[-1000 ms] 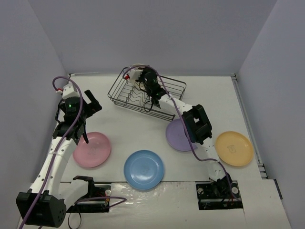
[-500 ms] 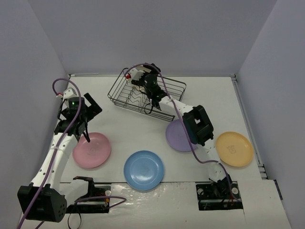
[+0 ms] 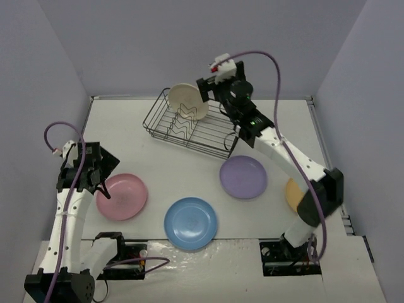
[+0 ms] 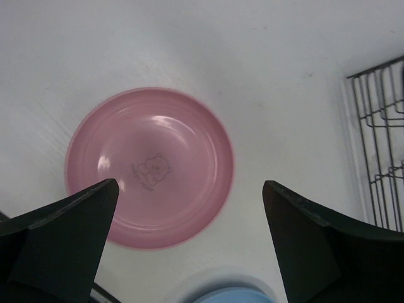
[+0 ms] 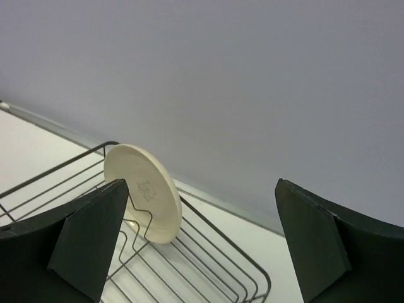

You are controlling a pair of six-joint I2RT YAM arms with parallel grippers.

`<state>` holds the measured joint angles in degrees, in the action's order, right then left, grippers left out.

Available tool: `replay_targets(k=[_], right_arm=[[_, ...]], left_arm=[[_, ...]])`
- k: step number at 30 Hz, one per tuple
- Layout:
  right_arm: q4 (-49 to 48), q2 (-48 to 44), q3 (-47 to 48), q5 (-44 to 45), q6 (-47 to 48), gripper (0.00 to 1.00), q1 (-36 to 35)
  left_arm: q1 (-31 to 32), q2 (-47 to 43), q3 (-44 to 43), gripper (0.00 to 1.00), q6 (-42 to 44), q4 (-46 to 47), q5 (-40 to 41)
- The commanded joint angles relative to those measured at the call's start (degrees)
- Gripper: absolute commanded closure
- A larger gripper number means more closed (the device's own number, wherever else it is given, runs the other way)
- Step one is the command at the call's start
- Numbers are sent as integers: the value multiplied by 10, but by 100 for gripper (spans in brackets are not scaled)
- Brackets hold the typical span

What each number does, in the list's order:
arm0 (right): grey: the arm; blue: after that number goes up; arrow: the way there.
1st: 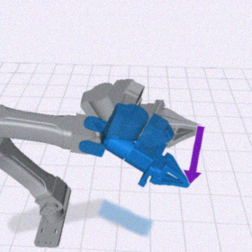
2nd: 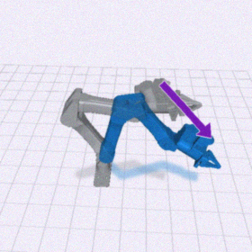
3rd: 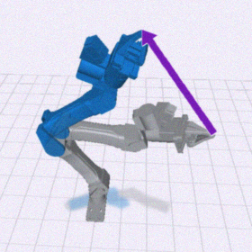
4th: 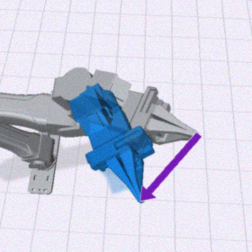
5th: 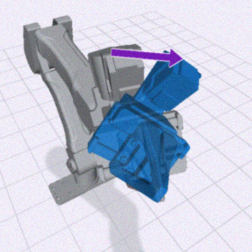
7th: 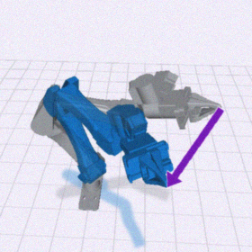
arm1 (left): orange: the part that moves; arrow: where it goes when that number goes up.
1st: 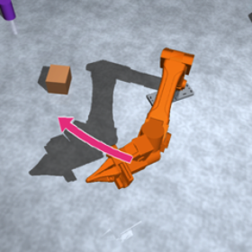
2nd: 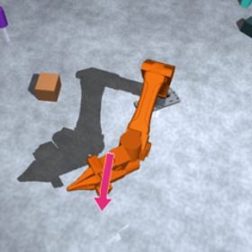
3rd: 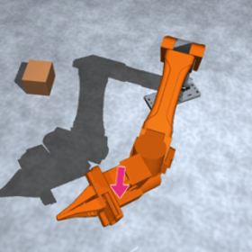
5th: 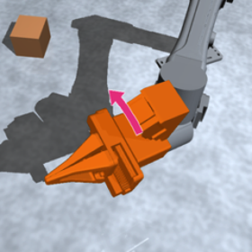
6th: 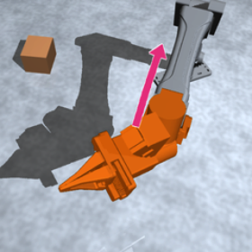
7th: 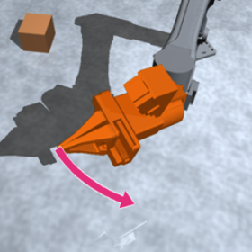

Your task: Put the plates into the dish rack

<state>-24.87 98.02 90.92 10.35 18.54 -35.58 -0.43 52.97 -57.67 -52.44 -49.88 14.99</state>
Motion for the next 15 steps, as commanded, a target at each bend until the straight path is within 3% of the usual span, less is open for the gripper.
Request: replay_targets(k=[1, 5, 15], right_arm=[[12, -138, -123, -19, -196, 0, 60], [29, -203, -189, 25, -222, 0, 72], [79, -256, -237, 68, -251, 0, 96]], left_arm=[[-94, 3, 34, 3, -39, -115, -68], [-134, -16, 61, 3, -68, -183, -27], [-144, -51, 177, 3, -171, -158, -26]])
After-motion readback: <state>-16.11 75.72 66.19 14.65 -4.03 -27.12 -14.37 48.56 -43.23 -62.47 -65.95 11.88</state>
